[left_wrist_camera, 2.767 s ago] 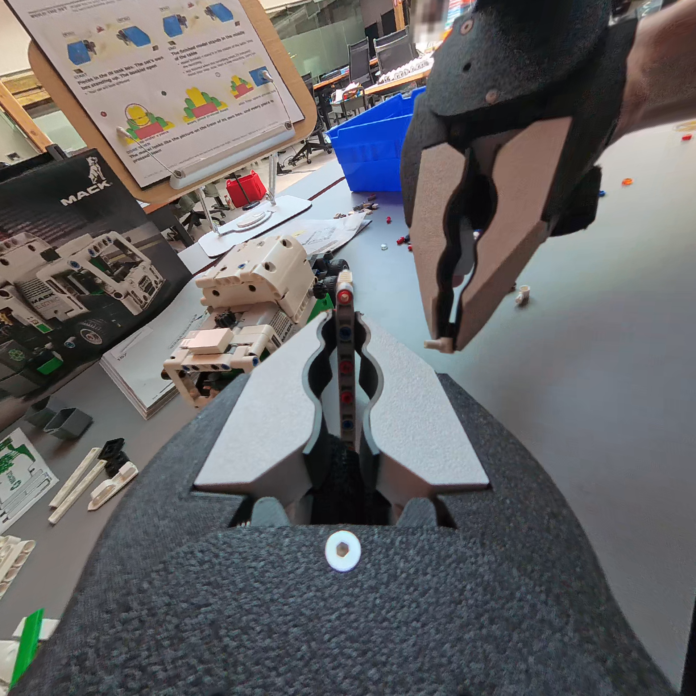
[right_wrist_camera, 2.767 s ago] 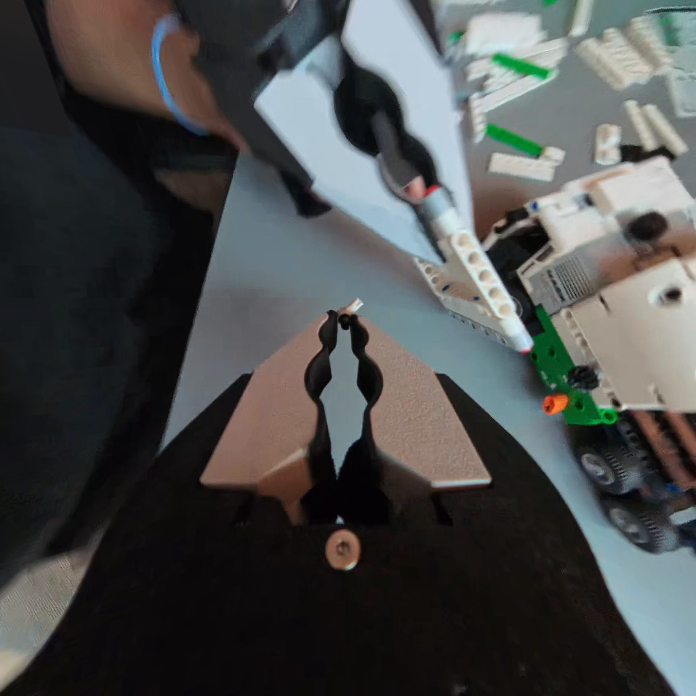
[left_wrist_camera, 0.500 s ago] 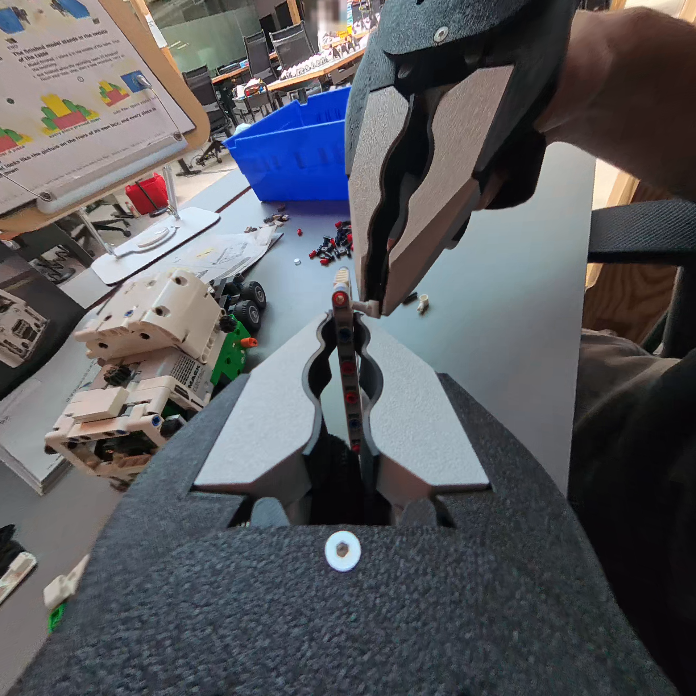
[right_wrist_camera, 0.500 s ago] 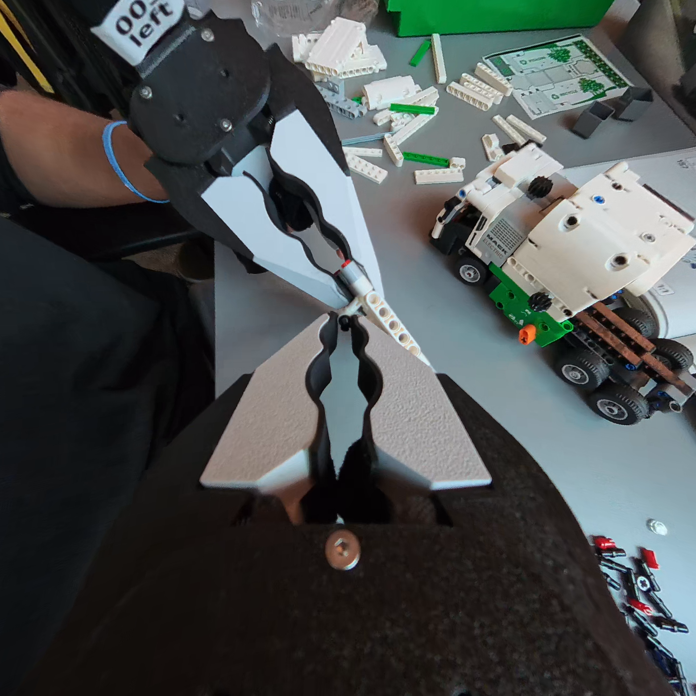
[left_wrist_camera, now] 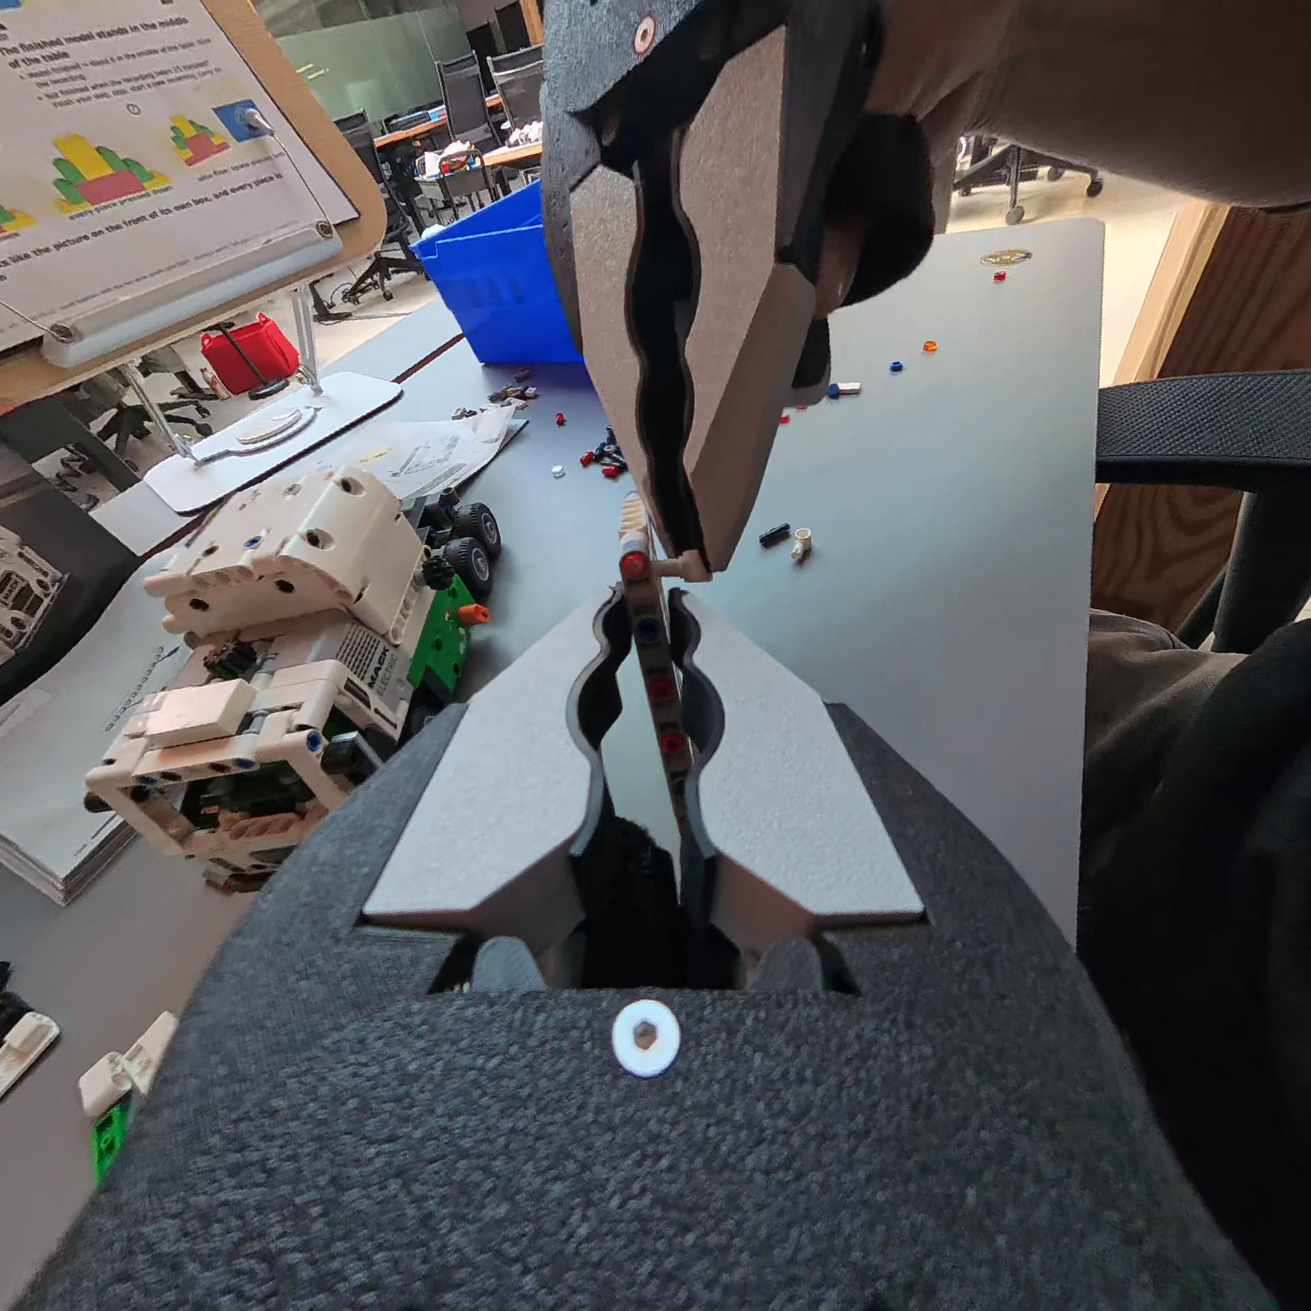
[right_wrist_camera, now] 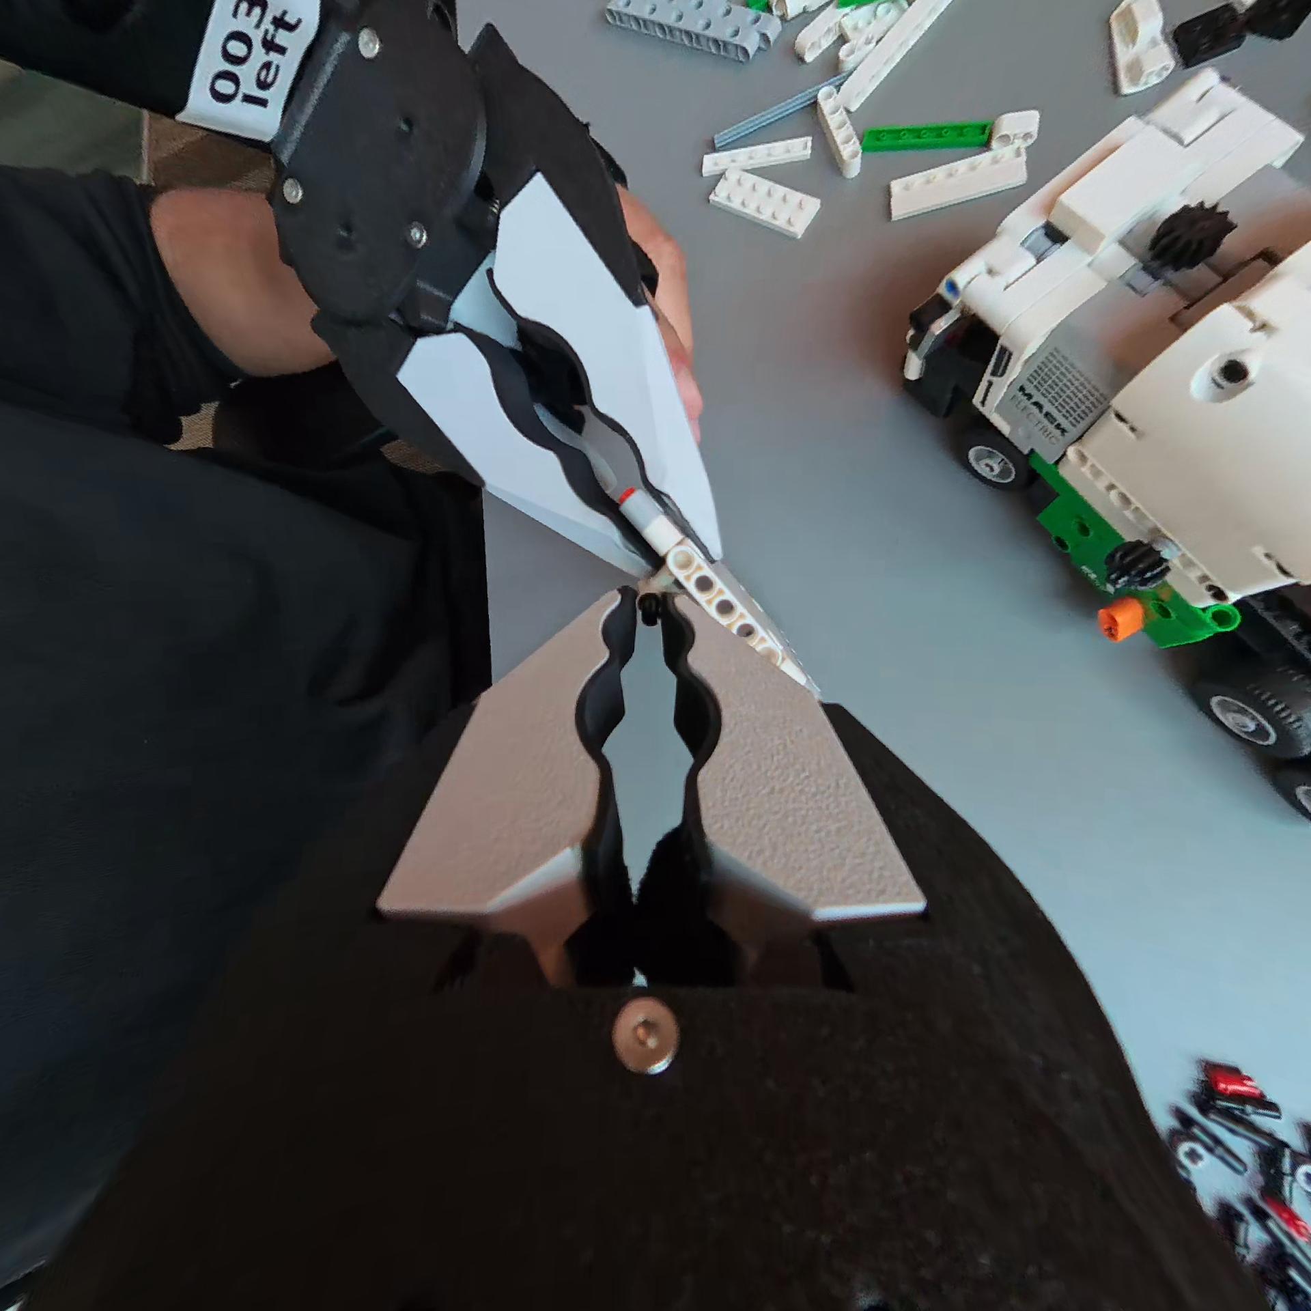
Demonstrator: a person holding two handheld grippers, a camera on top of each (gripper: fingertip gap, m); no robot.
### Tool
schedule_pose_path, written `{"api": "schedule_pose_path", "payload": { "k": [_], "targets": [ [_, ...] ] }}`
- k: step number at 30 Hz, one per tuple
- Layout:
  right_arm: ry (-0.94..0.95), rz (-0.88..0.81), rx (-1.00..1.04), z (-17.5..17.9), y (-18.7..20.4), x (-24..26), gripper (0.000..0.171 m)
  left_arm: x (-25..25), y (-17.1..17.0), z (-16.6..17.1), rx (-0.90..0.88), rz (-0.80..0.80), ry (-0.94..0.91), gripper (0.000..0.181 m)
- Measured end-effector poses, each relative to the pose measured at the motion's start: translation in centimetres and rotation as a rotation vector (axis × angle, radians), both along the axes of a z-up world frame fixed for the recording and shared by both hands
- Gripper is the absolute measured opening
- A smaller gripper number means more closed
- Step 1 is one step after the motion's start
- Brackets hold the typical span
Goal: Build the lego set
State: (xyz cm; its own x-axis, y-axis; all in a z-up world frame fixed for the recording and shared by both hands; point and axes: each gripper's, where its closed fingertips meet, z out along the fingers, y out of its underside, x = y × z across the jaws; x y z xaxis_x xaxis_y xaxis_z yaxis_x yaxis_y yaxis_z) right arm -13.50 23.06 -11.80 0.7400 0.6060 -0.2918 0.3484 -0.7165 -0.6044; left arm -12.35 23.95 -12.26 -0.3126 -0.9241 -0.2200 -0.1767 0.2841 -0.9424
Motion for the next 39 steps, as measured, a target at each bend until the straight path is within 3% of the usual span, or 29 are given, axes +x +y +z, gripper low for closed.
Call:
{"api": "schedule_pose_path", "payload": {
  "k": [1, 9, 13, 20, 23, 39],
  "targets": [
    [0.006, 0.002, -0.011, 0.0, 0.2, -0.1, 0.005, -0.1, 0.1, 0.0, -0.005, -0.003, 0.007, 0.008],
    [-0.018, 0.011, -0.086, -0.6, 1.0, -0.2, 0.005, -0.5, 0.3, -0.9, 0.037, -0.043, 0.03, 0.028],
    [-0.002, 0.016, -0.103, -0.6, 0.9, -0.4, 0.005, -0.4, 0.7, -0.8, 0.078, -0.024, 0.0, 0.018],
    [-0.035, 0.011, -0.142, -1.3, 1.0, 0.1, 0.005, 0.3, 0.4, -1.3, 0.06, -0.05, 0.055, 0.03],
    [-0.063, 0.02, -0.148, -1.2, 1.0, 0.2, 0.005, 0.5, 0.6, -1.2, 0.067, -0.033, 0.065, 0.022],
    [-0.14, 0.029, -0.126, -1.5, 1.6, 0.8, 0.006, 0.9, 1.1, -1.6, -0.022, -0.017, 0.114, 0.017]
  ]
}}
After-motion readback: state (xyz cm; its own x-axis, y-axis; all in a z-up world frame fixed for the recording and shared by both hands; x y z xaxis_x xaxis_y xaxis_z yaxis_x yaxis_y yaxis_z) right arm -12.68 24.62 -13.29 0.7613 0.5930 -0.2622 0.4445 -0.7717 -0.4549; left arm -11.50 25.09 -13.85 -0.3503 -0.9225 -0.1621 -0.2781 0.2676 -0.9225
